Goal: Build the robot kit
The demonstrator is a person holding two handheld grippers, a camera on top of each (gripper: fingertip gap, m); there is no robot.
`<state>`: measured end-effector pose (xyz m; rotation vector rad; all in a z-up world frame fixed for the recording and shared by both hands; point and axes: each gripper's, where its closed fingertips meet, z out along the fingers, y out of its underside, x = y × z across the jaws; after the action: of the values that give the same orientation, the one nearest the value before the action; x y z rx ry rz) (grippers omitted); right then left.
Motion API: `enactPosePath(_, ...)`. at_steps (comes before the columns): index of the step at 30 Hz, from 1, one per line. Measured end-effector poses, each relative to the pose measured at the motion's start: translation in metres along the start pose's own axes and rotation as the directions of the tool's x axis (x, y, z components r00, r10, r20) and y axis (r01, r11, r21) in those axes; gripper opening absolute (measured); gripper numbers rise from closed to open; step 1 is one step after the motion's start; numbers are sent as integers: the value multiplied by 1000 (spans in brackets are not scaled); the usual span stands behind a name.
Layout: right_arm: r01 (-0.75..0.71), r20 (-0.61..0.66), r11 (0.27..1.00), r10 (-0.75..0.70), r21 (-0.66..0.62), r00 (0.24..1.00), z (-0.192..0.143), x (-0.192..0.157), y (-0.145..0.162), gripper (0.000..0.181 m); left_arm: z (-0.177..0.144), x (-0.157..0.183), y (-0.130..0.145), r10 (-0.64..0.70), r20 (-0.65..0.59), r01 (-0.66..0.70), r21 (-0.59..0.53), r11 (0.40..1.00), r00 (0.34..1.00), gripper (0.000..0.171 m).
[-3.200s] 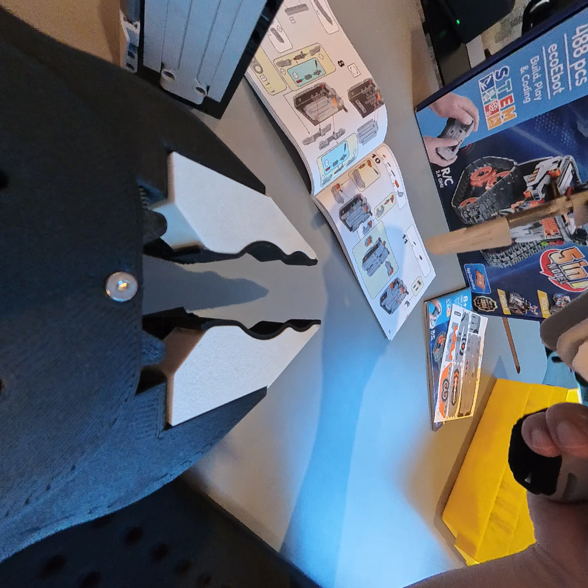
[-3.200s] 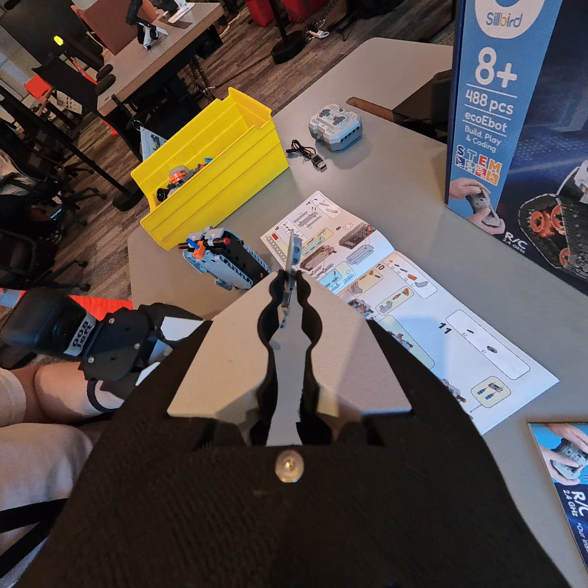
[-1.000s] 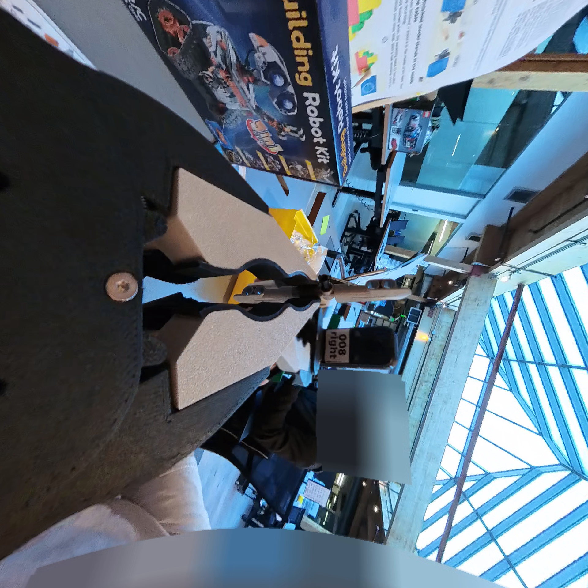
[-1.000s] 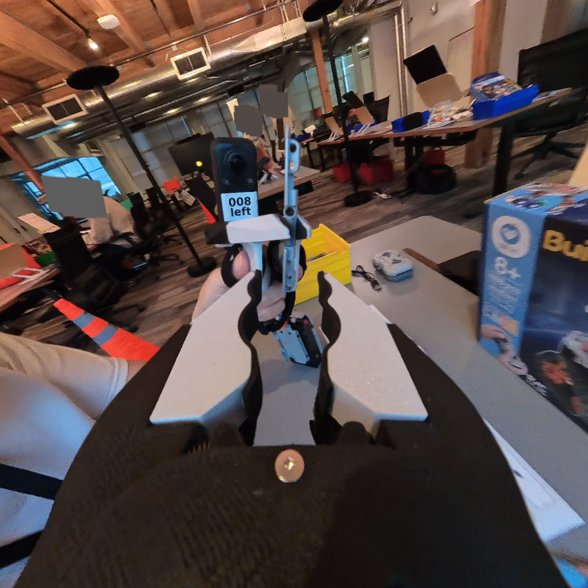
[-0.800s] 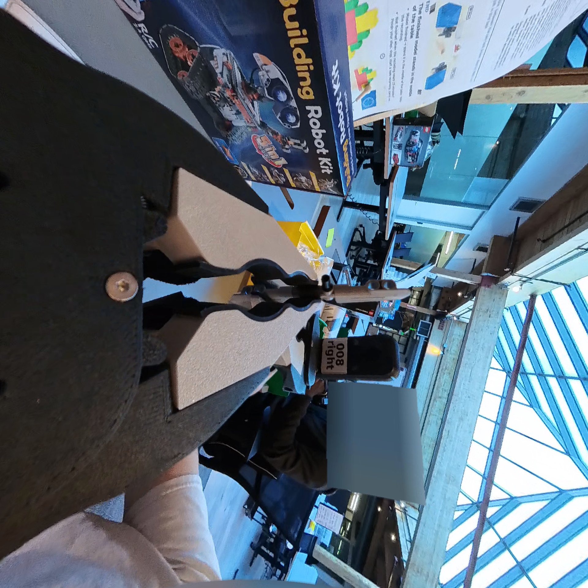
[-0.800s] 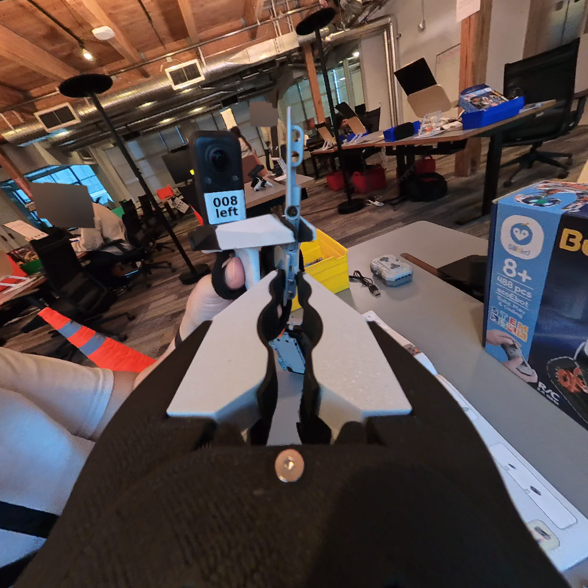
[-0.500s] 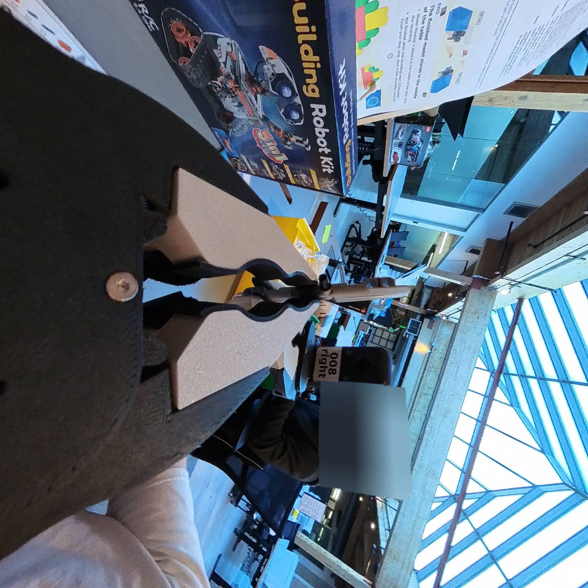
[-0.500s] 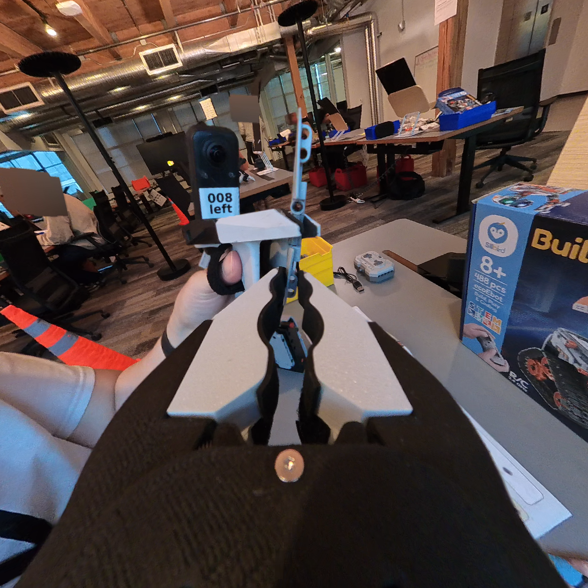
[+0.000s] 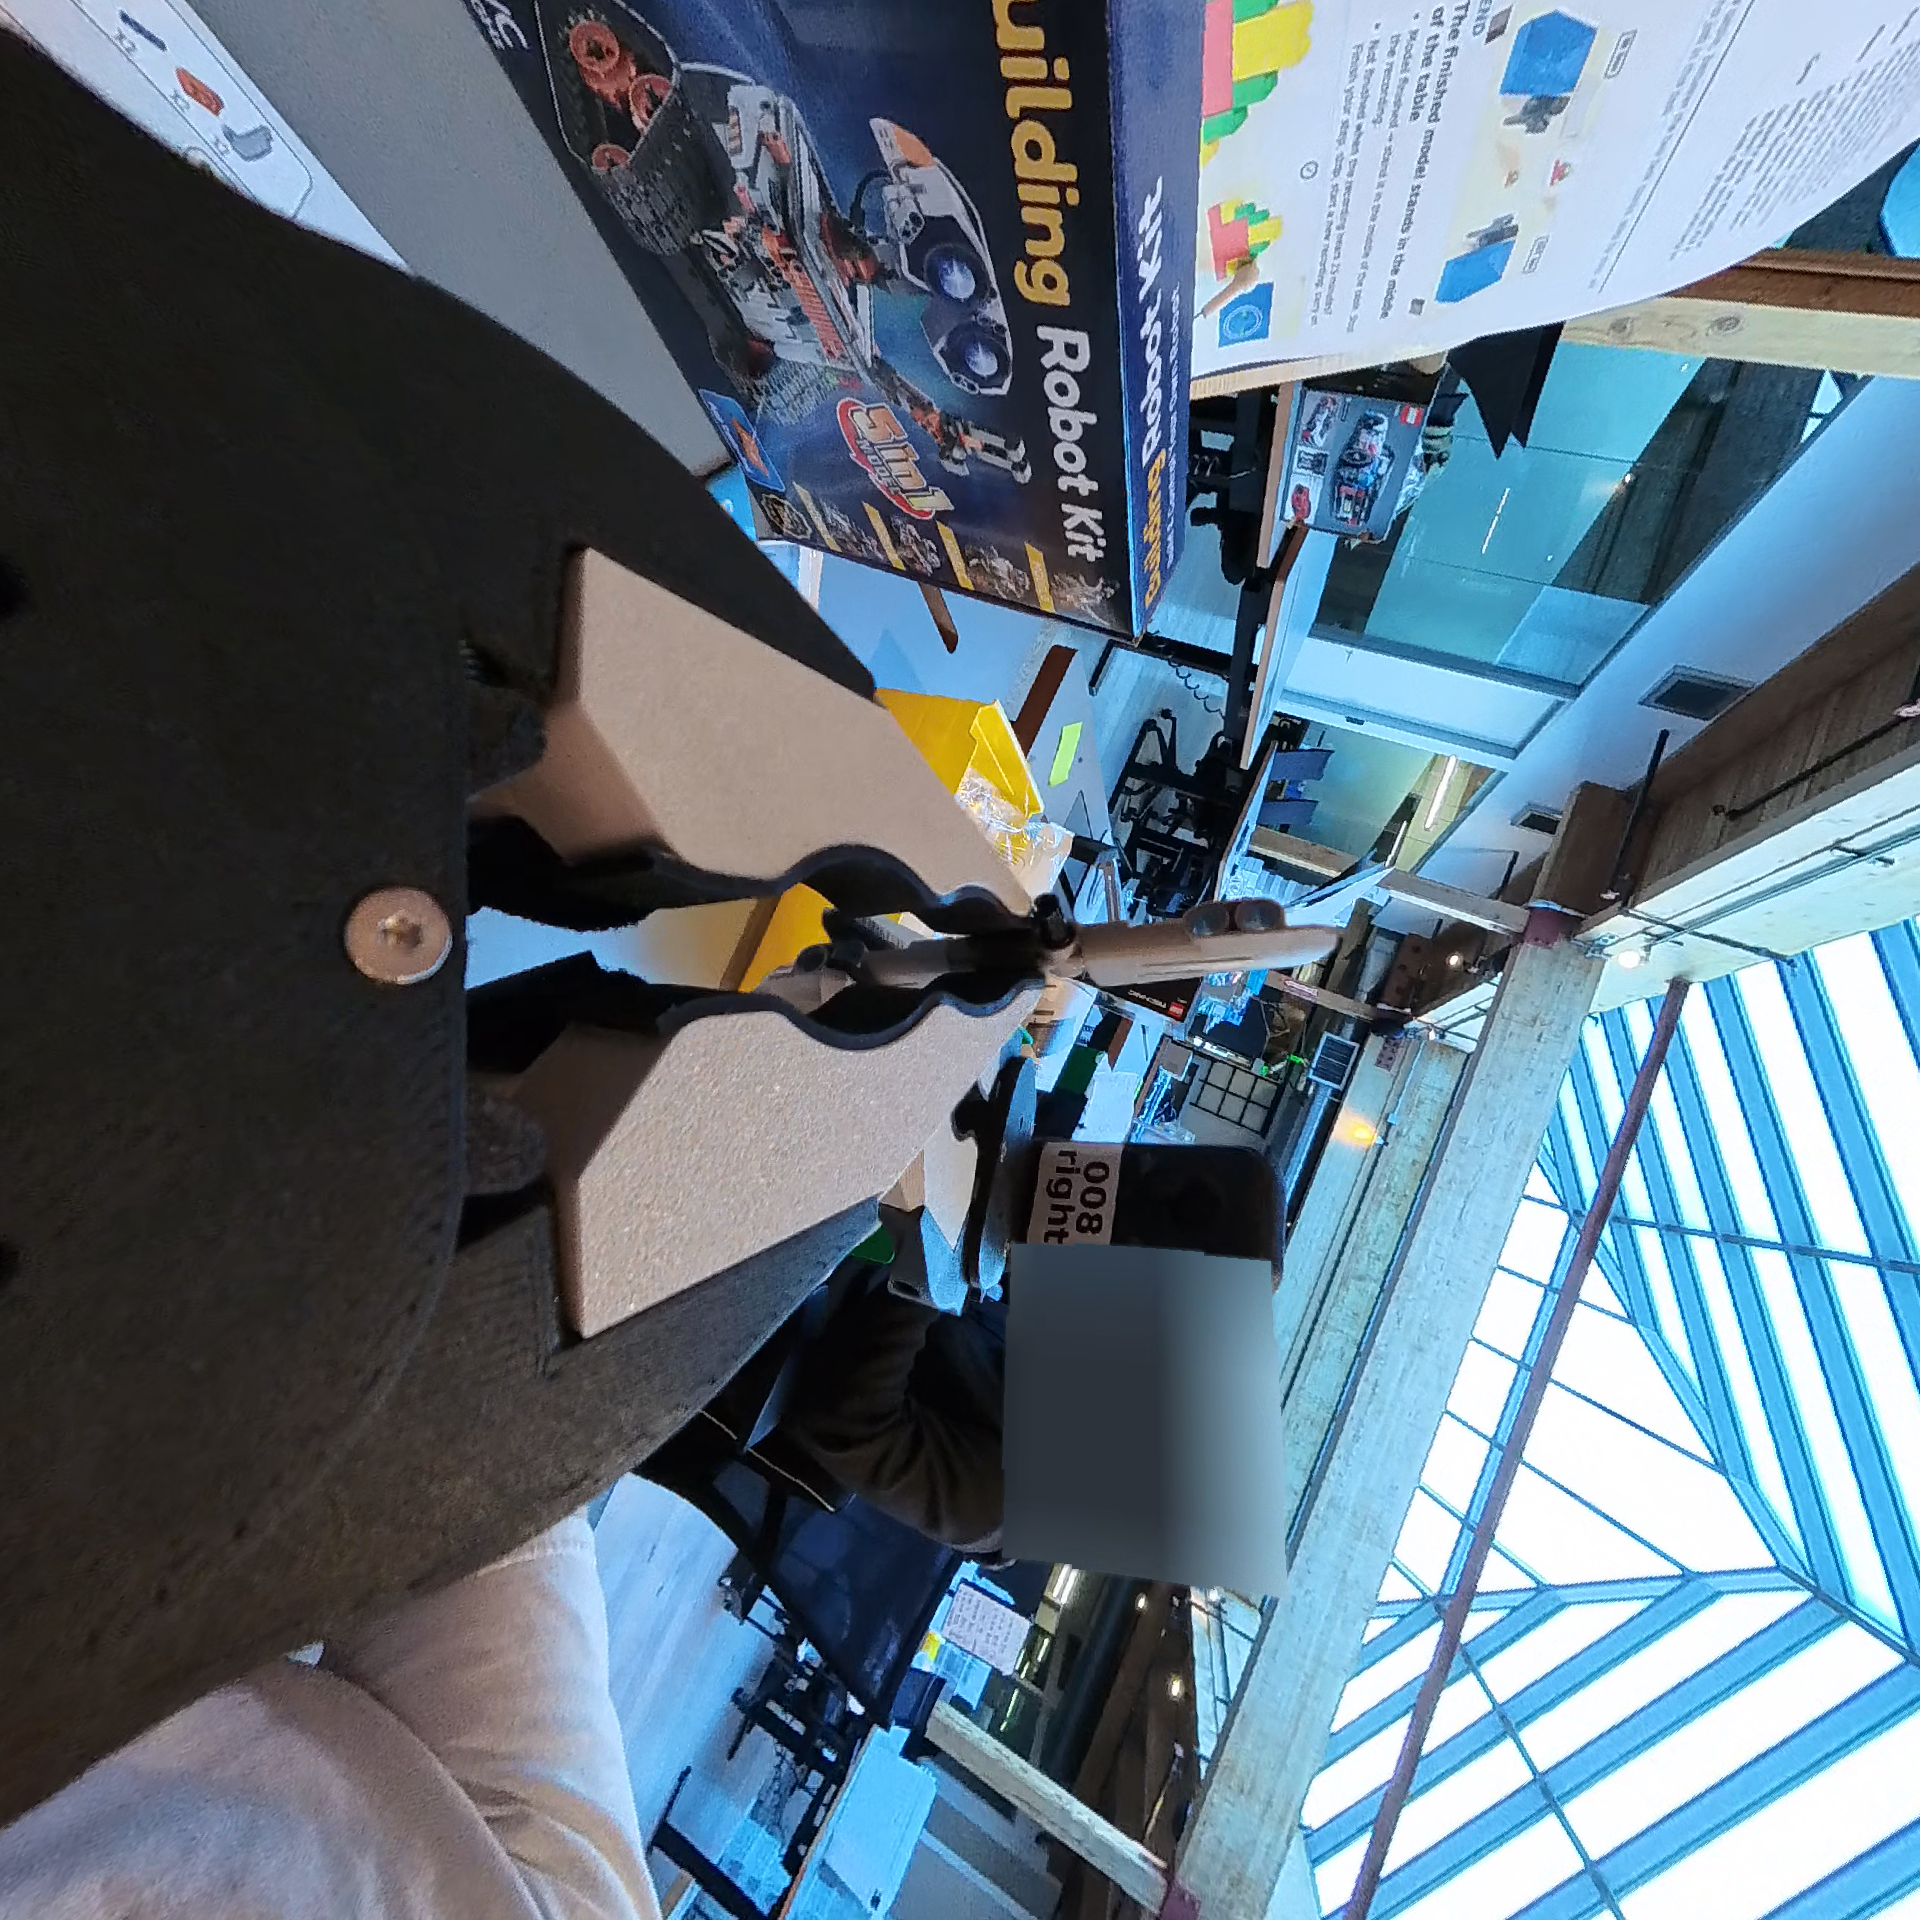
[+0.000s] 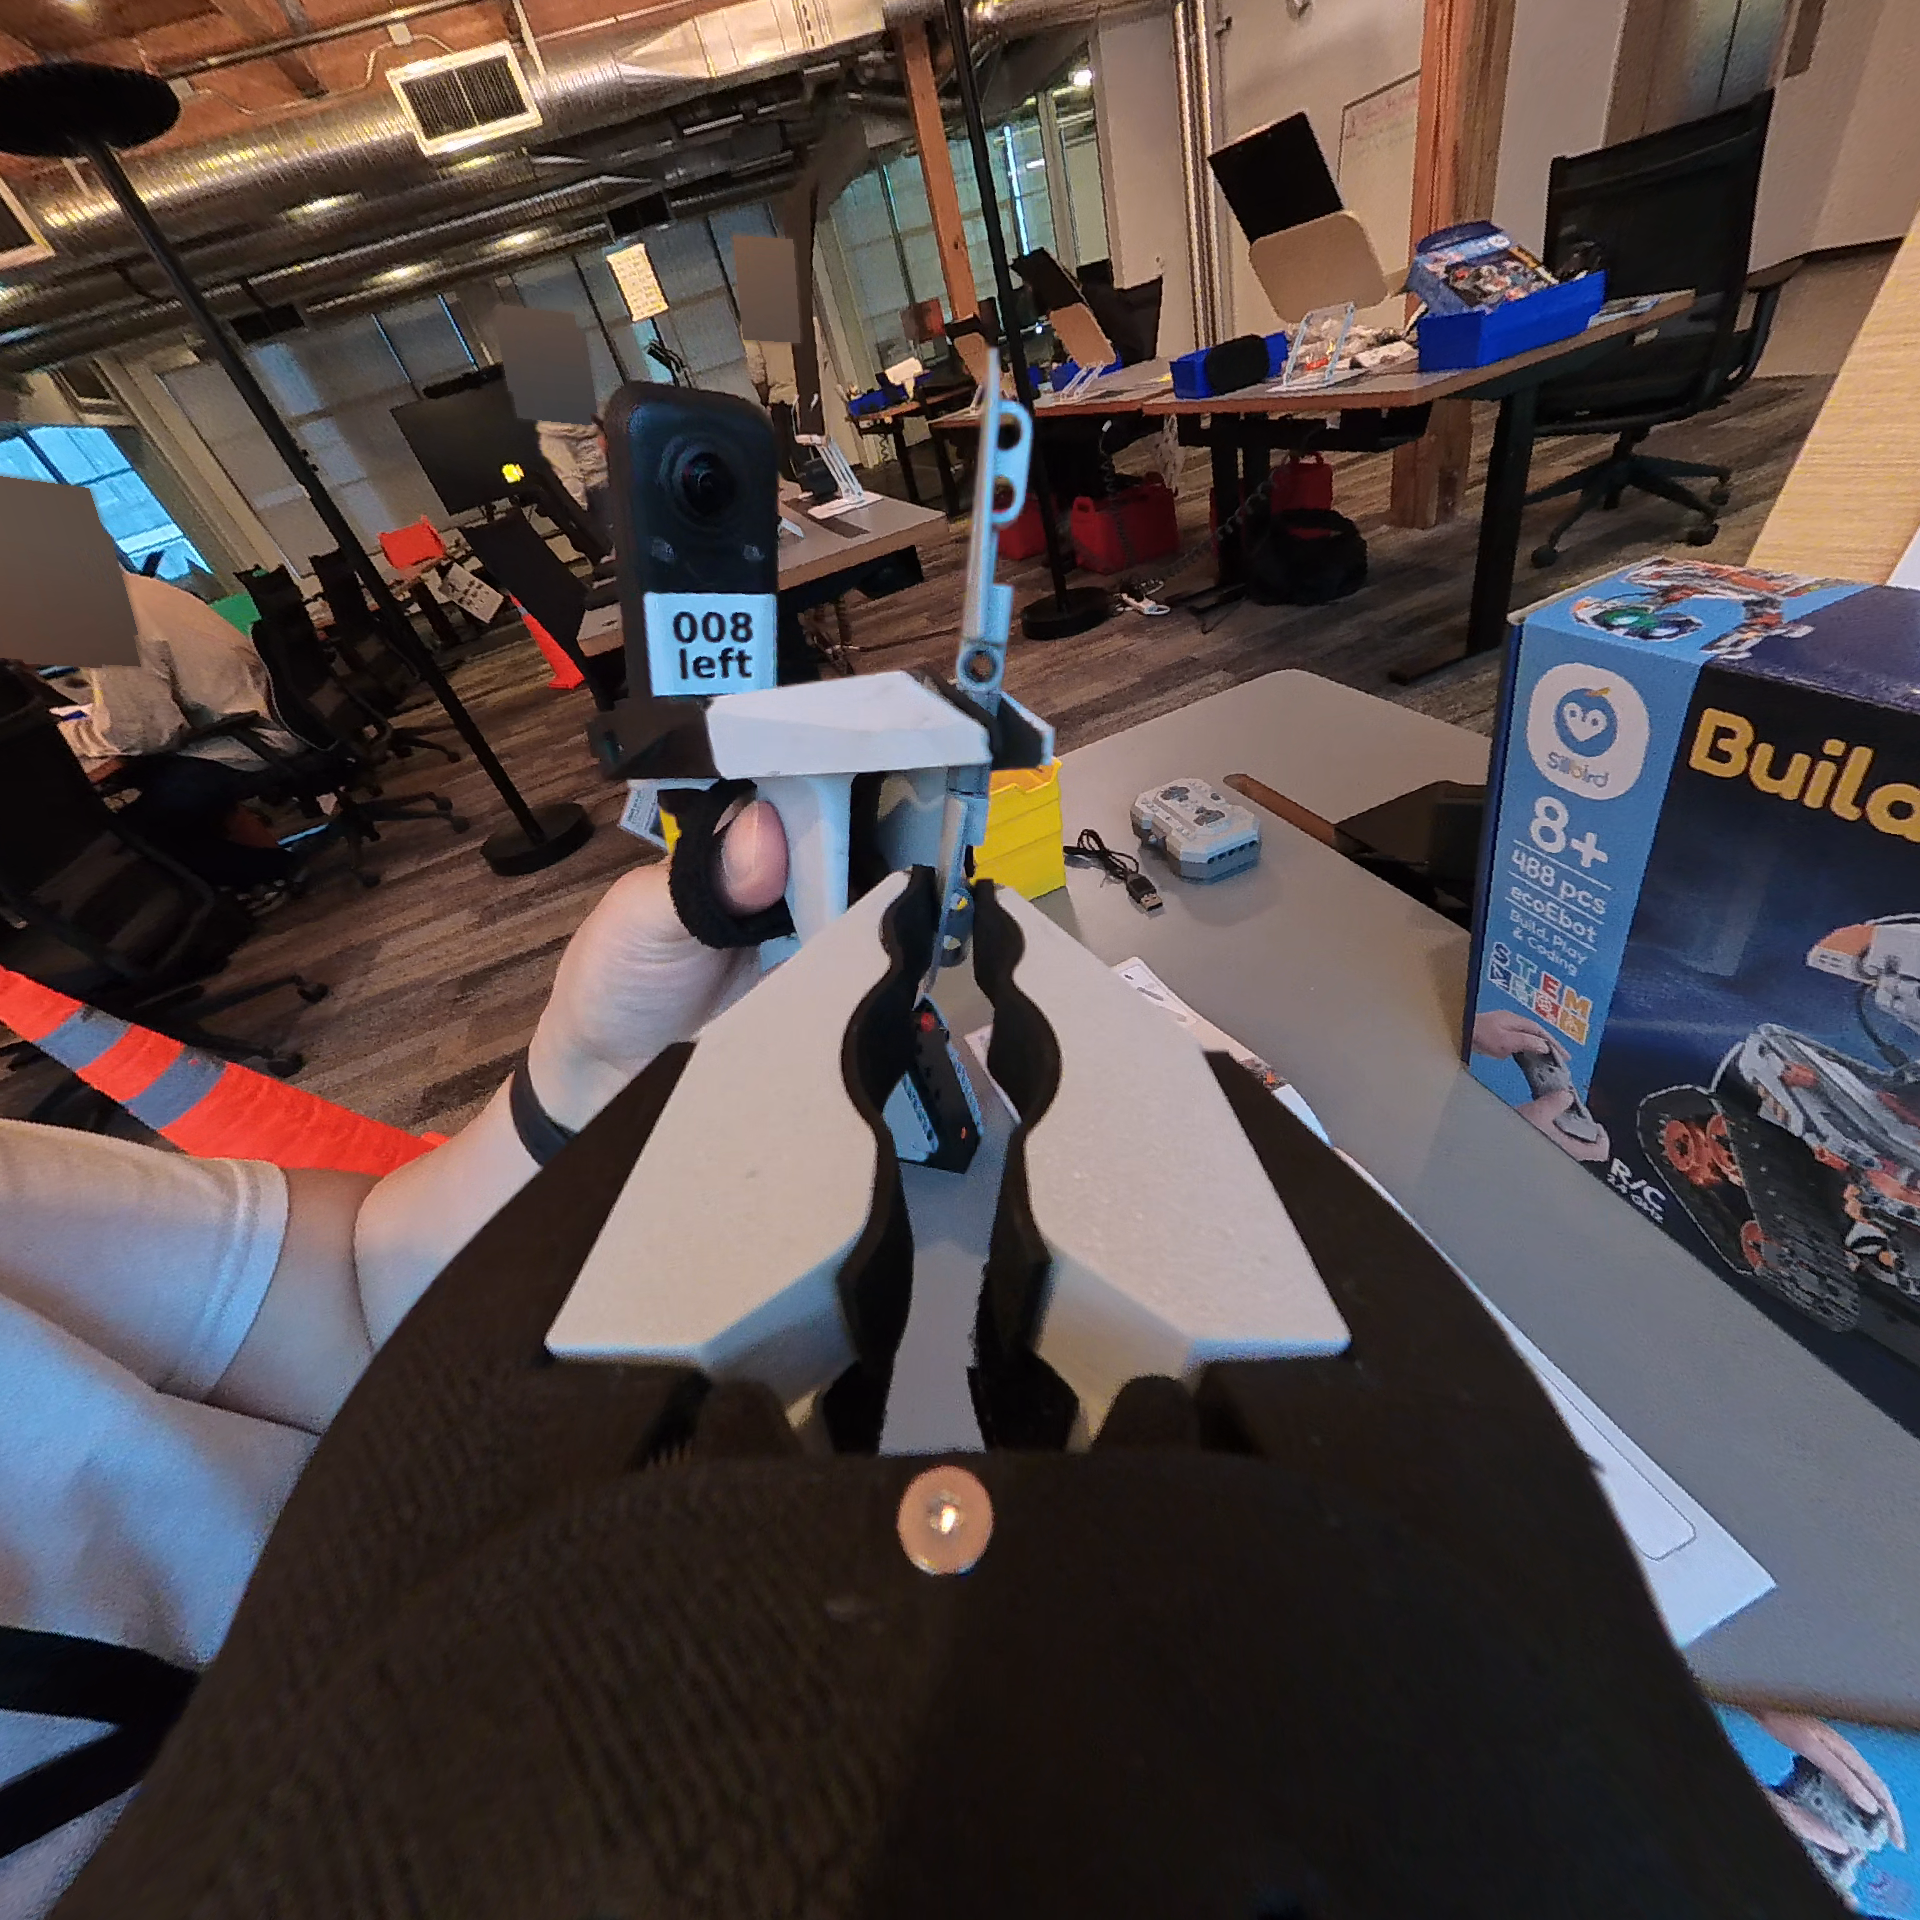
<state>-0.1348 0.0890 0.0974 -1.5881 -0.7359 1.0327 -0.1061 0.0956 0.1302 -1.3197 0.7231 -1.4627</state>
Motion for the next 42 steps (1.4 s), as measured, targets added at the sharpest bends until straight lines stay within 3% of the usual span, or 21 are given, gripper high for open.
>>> enactPosePath(6, -4, 17, 1000, 4, -6, 1000, -1, -2, 0, 7, 1, 4, 0, -5, -35, 6, 3, 1000, 999, 4)
enactPosePath(9, -98, 173, 995, 93, 21, 980, -8, -16, -8, 6, 0, 25, -6, -71, -208, 75, 11, 997, 976, 4)
enactPosePath(11, -117, 232, 992, 103, 47, 967, -15, -22, -16, 6, 0, 33, -2, -87, -259, 82, -29, 996, 962, 4)
enactPosePath(14, -64, 233, 995, 45, 77, 971, -20, -27, -22, 6, 5, 39, 4, -19, -236, 7, -52, 999, 971, 18)
enactPosePath(16, -55, 244, 995, 33, 83, 969, -22, -31, -24, 6, 5, 44, -1, 15, -246, -18, -10, 1000, 969, 7)
enactPosePath(19, -30, 254, 997, 10, 74, 967, -23, -33, -22, 6, 0, 47, -10, -25, -283, 36, 35, 999, 959, 9)
enactPosePath(27, -43, 275, 997, 26, 58, 961, -21, -33, -19, 6, 3, 45, -5, 12, -254, -5, 31, 1000, 967, 4)
enactPosePath(37, -54, 276, 997, 38, 50, 960, -19, -36, -16, 5, 0, 45, -8, -49, -288, 65, 46, 997, 956, 4)
enactPosePath(42, -92, 285, 995, 74, 50, 956, -17, -36, -15, 5, 0, 44, -7, -11, -251, 20, 34, 999, 968, 4)
